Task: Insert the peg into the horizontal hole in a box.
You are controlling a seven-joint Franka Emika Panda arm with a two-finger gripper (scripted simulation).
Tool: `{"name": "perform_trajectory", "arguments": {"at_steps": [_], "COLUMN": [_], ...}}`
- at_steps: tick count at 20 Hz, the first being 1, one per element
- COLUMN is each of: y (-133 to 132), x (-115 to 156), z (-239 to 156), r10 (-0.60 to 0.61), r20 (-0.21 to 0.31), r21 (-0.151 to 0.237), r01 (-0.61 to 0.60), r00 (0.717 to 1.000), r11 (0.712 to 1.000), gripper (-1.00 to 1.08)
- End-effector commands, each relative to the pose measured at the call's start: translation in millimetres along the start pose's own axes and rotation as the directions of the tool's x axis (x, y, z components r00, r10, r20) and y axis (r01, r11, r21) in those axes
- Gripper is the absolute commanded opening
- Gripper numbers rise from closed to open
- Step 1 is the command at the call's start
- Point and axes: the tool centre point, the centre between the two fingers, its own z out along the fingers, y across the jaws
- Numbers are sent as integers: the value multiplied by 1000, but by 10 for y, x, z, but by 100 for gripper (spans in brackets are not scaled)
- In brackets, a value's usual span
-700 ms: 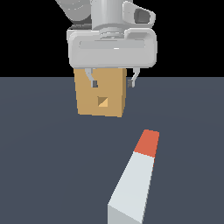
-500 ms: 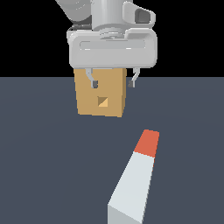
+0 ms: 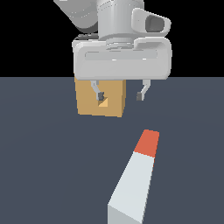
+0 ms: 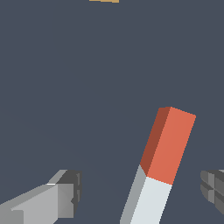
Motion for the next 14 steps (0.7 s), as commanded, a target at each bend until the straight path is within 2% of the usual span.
{"name": "perform_trajectory", "arguments": {"at_steps": [1,8,14], "y": [81,300,375], "x": [-163,-715,-1024], "z": [129,541,760], "r10": [51,220,310], "r20": [2,4,4], "r21": [2,7,10], "r01": [-52,-221,-310], "r00": [999,975,951], "r11": [999,975,951], "gripper": [100,100,100]}}
